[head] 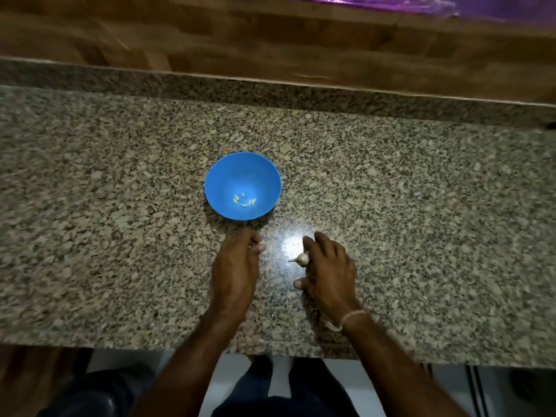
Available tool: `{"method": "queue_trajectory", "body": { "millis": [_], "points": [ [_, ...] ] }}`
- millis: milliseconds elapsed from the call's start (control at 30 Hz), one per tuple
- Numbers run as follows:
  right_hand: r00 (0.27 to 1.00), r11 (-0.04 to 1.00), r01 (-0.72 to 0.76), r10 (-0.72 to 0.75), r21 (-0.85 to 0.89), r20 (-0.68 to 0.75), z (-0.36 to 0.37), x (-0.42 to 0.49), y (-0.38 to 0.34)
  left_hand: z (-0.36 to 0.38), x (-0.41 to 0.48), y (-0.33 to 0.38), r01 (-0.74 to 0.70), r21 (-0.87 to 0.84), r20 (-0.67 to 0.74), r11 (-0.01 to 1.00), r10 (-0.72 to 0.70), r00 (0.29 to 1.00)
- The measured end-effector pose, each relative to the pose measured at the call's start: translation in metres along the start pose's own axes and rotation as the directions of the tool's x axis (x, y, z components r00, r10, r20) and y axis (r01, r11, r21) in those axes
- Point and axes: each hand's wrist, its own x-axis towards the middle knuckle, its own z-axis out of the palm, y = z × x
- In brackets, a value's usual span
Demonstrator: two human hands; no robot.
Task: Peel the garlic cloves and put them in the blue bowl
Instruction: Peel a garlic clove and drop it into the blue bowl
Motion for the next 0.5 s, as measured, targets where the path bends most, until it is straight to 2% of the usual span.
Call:
{"method": "queue_trajectory", "body": {
  "millis": [133,333,433,500],
  "points": [
    [1.000,0.999,-0.024,0.024,0.046,-0.009,0.000,-0.001,-0.002,-0.008,0.056,0.000,-0.014,0.138,-0.138,0.990,0.033,0.990],
    [1.000,0.996,-0.004,0.004,0.085,-0.003,0.002,-0.002,0.004,-0.009,0.090,0.002,0.049,0.251,-0.164,0.967,-0.007,0.986],
    [1.000,0.995,0.017,-0.017,0.096,0.001,0.000,-0.002,0.007,-0.005,0.067,0.014,-0.074,0.254,-0.197,0.964,0.126,0.972],
    [0.999,0.995,0.031,-0.033,0.097,0.013,-0.001,-0.002,0.011,0.009,0.033,0.023,-0.163,0.153,-0.106,0.975,0.180,0.978]
  ]
}}
